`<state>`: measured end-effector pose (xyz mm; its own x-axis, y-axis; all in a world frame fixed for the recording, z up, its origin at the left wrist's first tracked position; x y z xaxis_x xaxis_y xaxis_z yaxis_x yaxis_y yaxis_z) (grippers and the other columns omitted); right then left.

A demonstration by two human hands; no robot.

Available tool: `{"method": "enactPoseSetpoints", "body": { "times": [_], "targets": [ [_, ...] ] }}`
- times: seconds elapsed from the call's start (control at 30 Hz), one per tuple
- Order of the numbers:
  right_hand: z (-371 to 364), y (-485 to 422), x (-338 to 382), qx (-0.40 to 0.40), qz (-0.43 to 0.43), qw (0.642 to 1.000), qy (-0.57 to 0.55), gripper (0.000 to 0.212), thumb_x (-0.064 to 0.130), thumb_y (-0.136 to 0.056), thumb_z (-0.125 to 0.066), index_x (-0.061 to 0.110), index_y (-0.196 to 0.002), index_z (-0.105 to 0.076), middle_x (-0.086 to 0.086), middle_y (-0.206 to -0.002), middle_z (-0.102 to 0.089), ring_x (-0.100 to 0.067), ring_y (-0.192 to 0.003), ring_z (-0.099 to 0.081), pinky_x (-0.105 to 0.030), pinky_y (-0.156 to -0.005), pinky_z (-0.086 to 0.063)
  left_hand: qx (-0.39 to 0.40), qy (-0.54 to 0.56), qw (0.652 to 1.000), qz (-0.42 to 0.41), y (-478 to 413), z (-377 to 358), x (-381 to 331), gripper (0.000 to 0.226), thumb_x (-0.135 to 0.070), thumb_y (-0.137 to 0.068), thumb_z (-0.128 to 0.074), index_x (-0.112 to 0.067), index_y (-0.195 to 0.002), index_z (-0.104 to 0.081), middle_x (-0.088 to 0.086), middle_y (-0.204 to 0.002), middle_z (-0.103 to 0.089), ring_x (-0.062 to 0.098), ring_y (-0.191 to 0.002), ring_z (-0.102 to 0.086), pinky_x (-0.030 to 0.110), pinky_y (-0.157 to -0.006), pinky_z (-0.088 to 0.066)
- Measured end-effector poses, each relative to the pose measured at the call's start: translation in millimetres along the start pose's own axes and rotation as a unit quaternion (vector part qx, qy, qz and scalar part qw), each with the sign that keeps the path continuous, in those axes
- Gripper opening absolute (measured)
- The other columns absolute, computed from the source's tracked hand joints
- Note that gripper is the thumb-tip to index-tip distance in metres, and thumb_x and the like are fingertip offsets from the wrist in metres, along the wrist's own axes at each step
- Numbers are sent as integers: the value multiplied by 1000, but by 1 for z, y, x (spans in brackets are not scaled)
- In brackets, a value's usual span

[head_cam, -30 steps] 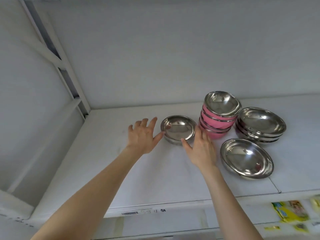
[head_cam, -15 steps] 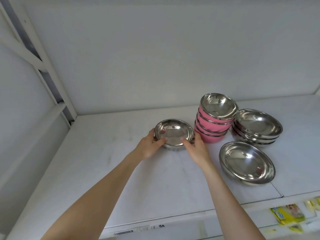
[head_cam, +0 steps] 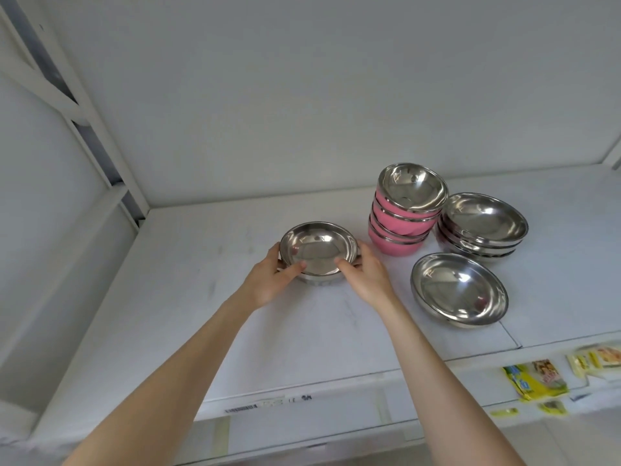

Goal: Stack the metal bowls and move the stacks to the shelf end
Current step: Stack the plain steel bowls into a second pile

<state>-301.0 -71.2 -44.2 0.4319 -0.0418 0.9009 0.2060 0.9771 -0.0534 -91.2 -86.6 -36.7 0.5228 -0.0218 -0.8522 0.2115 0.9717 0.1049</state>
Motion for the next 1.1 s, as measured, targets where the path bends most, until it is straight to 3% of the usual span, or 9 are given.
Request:
{"method": "enactPoseSetpoints", "body": {
  "times": [0.13, 0.3, 0.5, 0.63, 0.73, 0.9, 1.0, 1.1],
  "targets": [
    [7, 14, 13, 13, 24, 1000, 7, 40, 36, -83, -64, 30, -120, -52, 23, -91, -61, 2, -83, -61, -22, -75, -45, -20, 7, 1000, 1, 18, 6, -6, 57, -49, -92, -57, -32, -144, -39, -8, -101, -63, 11, -98, -59, 25, -80, -42],
    [32, 28, 23, 23, 49, 998, 27, 41, 44, -82, -61, 32, -120, -52, 24, -90, -60, 1, -81, -60, -29, -78, -47, -47, -4, 999, -16, 39, 1, -32, 51, -48, -94, -56, -31, -141, -43, -11, -83, -61, 5, -84, -57, 19, -72, -40],
    [76, 31, 38, 33, 94, 994, 54, 60, 57, -79, -52, 29, -131, -47, 7, -105, -65, -18, -96, -60, -34, -85, -45, -107, 3, 994, -39, 61, -18, -71, 51, -47, -94, -54, -31, -141, -43, -2, -96, -70, 5, -90, -61, 17, -73, -41],
    [106, 34, 35, 72, 100, 991, 49, 70, 57, -83, -51, 25, -144, -38, 5, -114, -62, -13, -103, -54, -34, -89, -42, -143, 18, 988, -47, 76, -39, -98, 59, -56, -85, -51, -31, -138, -45, 2, -93, -73, 16, -91, -64, 20, -75, -45],
    [130, 36, 31, 84, 111, 989, 55, 65, 54, -86, -52, 27, -143, -38, 2, -108, -61, -10, -91, -52, -30, -81, -38, -161, 12, 986, -47, 85, -60, -114, 62, -58, -83, -49, -31, -139, -43, 1, -92, -73, 14, -90, -64, 18, -74, -45],
    [170, 40, 17, 93, 111, 989, 43, 66, 55, -86, -51, 25, -144, -38, 5, -138, -54, -17, -128, -47, -36, -103, -39, -166, 10, 985, -54, 93, -95, -143, 67, -57, -83, -49, -27, -142, -40, -5, -93, -72, 13, -91, -66, 15, -76, -45],
    [201, 41, 5, 68, 111, 991, 34, 63, 54, -86, -52, 25, -141, -42, 5, -136, -56, -18, -128, -48, -39, -105, -39, -150, 9, 986, -67, 91, -120, -163, 66, -58, -83, -49, -29, -141, -40, -13, -93, -69, 0, -91, -63, 8, -72, -42],
    [231, 36, -4, 52, 119, 991, 25, 59, 52, -87, -53, 24, -138, -47, 4, -130, -61, -18, -122, -54, -42, -104, -42, -137, -3, 988, -76, 86, -143, -182, 64, -57, -86, -51, -30, -142, -38, -13, -93, -70, 1, -92, -63, 9, -73, -41]
  ]
}}
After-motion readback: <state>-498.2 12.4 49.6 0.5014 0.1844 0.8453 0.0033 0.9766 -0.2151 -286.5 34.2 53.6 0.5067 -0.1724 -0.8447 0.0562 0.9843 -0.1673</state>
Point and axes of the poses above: each hand's wrist, its own y-axis away from the middle knuckle, its own z-axis out of the back of the hand, x = y × z, the point moved 10 cm from there along -y, towards the middle knuckle
